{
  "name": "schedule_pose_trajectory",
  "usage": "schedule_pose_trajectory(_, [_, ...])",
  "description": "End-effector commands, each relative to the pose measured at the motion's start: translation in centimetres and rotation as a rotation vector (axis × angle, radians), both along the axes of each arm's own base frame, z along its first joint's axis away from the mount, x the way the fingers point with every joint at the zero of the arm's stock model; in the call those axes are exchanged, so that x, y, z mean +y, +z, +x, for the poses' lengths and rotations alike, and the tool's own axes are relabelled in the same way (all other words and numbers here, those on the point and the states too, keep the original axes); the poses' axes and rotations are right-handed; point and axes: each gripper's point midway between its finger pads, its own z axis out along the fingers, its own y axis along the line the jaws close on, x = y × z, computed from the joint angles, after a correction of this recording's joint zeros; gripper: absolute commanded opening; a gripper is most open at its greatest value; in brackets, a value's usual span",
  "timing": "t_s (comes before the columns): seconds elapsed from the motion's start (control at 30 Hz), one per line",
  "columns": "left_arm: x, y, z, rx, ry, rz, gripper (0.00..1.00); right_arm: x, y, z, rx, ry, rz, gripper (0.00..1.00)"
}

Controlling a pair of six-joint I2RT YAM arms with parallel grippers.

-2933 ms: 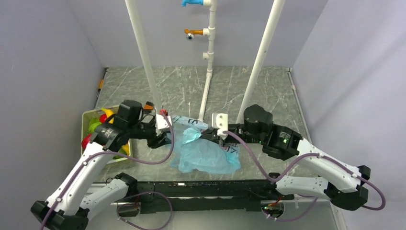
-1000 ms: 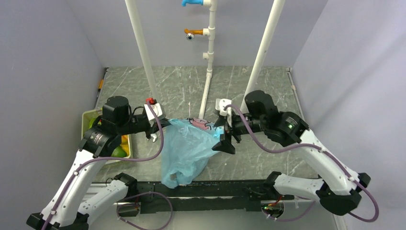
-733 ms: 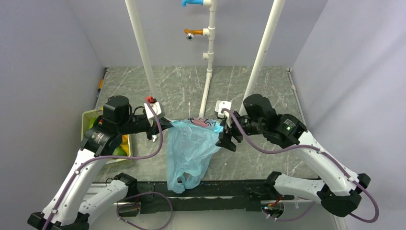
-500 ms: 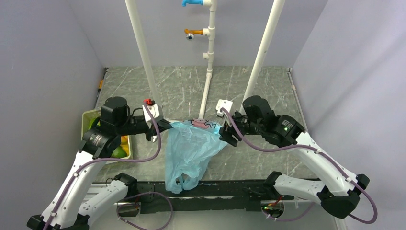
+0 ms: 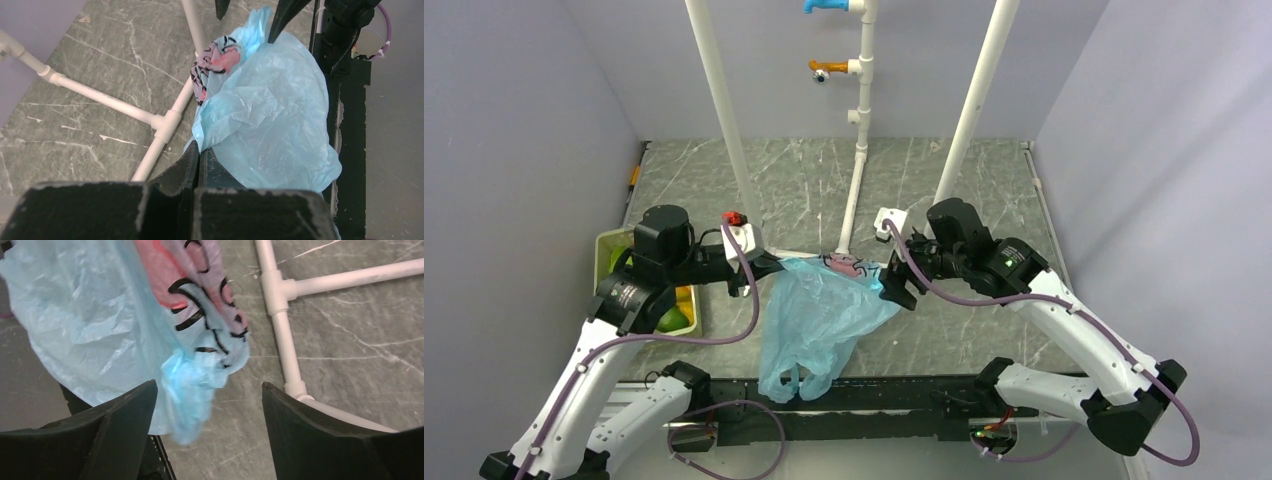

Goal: Place the fake fruits into the plastic bag and tie a complex knot

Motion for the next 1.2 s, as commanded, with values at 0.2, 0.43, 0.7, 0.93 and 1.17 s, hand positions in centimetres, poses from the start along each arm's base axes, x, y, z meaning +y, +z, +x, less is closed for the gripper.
schedule_pose_trajectory(0.2, [0.3, 0.5, 1.0, -0.003, 0.060, -0.040, 0.00, -1.8, -1.8, -2.6, 0.039, 0.122, -0.053, 0.02])
schedule_pose_trajectory(0.43, [5.8, 0.3, 4.7, 0.015, 0.310, -0.060, 0.00, -7.6, -1.7, -3.9, -0.026, 0.047, -0.155, 0.00])
schedule_pose_trajectory(0.7, [4.5, 3.5, 3.0, 0.028, 0.085, -0.138, 0.00, -5.7, 1.7, -5.6, 0.006, 0.086, 0.006, 0.00])
schedule_pose_trajectory(0.93, [-0.6, 5.1, 0.4, 0.027, -0.104, -0.076, 0.00, -1.6, 10.5, -4.8, -0.062, 0.161, 0.262, 1.00])
schedule_pose_trajectory(1.17, [-4.7, 6.0, -0.1, 0.057, -0.191, -0.052, 0.00, 4.8, 13.9, -4.1, -0.066, 0.240, 0.395, 1.00])
